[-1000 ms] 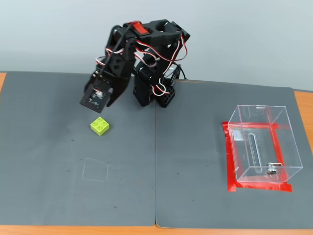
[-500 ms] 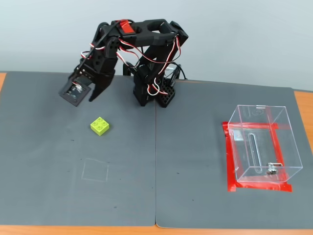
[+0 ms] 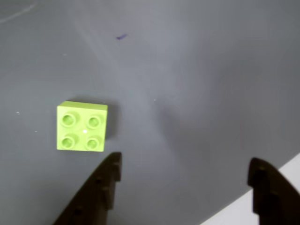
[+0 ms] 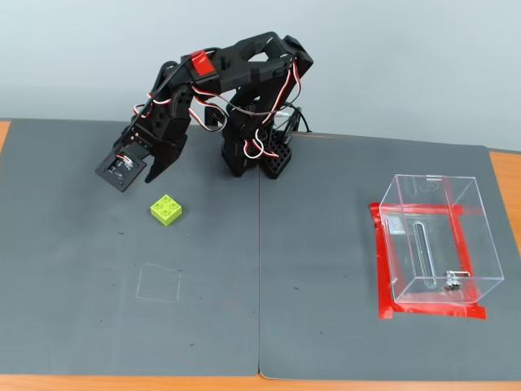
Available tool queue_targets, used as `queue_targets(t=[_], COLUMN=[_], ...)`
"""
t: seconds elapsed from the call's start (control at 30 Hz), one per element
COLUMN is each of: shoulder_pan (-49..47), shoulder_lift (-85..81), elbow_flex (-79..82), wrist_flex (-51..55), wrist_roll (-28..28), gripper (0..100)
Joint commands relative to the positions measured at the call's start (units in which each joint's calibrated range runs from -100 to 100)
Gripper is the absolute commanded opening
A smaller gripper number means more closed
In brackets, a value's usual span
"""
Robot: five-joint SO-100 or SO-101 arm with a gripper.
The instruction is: Pick the green lego block and place it into the transparent box
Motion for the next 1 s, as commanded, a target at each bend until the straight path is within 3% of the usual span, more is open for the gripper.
queue_targets(t=[0.0, 0.6, 0.97], shoulder_pan=[-2.4, -8.5, -9.6], shoulder_lift=[-0.1, -0.1, -0.9], elbow_flex=[0.3, 11.5, 16.7], wrist_flex=[-1.5, -13.9, -14.2], wrist_roll=[-1.1, -5.3, -5.7], gripper=[30, 30, 30])
